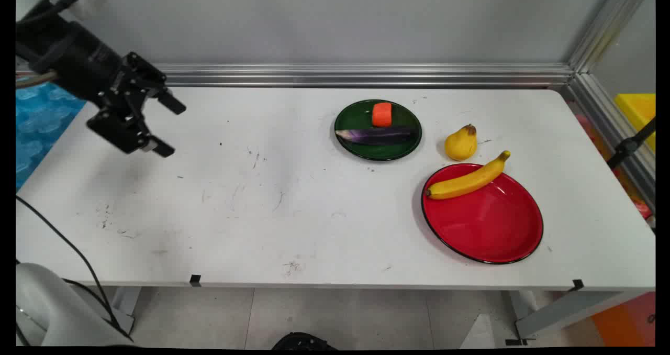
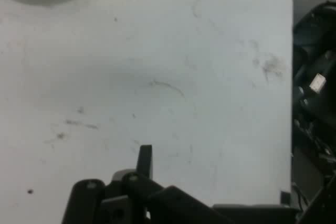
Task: Pick up the mandarin from the green plate
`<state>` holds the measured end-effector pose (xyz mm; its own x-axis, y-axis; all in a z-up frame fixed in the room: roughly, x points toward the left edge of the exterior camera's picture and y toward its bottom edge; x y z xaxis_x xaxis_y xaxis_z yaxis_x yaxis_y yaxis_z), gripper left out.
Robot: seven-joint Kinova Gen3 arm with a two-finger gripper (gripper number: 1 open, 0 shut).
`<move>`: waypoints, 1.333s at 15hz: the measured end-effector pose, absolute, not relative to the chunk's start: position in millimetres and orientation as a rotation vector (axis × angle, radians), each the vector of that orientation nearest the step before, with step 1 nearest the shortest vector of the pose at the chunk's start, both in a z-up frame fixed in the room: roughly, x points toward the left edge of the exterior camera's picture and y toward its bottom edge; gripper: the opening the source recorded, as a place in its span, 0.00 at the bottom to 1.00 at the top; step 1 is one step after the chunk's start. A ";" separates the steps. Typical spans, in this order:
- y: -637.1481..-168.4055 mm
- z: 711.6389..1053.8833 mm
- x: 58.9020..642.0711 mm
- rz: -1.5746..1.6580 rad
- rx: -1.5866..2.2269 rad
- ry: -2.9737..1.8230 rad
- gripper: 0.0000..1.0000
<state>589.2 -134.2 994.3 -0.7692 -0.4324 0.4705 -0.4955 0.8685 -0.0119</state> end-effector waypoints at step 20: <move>-293.9 956.1 486.7 0.402 0.948 -2.370 1.00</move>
